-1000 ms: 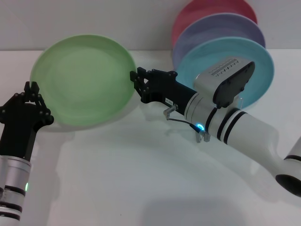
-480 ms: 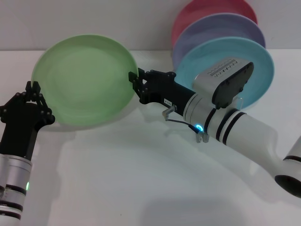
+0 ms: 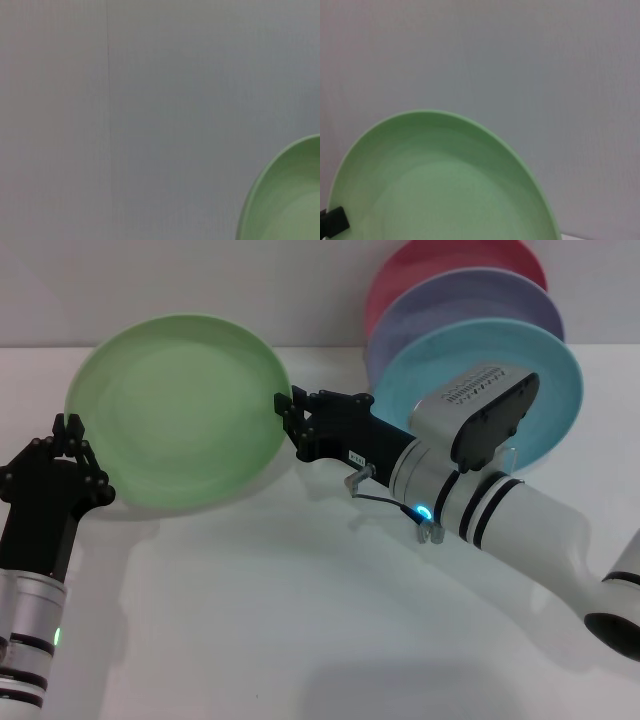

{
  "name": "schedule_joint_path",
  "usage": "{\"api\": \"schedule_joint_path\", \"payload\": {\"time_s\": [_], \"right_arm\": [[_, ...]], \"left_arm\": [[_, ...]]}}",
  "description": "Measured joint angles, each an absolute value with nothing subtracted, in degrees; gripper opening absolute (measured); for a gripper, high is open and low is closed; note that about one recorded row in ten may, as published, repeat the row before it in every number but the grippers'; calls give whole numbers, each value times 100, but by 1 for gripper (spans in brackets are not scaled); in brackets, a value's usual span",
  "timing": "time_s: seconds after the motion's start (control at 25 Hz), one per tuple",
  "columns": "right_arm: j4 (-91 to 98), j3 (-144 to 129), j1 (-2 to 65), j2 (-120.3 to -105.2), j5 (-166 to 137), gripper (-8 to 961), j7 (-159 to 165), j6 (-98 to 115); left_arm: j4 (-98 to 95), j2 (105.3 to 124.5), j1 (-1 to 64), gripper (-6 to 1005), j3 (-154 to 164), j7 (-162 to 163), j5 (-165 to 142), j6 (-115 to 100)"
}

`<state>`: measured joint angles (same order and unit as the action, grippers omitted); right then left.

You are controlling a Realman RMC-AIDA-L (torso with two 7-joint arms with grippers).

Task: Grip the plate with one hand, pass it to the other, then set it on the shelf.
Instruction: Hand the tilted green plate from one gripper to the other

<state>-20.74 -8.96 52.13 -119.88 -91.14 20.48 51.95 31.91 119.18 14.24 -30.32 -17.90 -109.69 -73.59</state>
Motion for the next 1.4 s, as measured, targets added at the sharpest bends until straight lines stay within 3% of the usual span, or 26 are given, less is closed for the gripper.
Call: {"api": "schedule_joint_path", "payload": {"time_s": [1.4], "right_arm": [[-2083,-830,5227,-11988,-9114,99,1980,5166]], "left_arm": [[3146,11918,1433,36,-3014,-1749,-10978,-7383]]}}
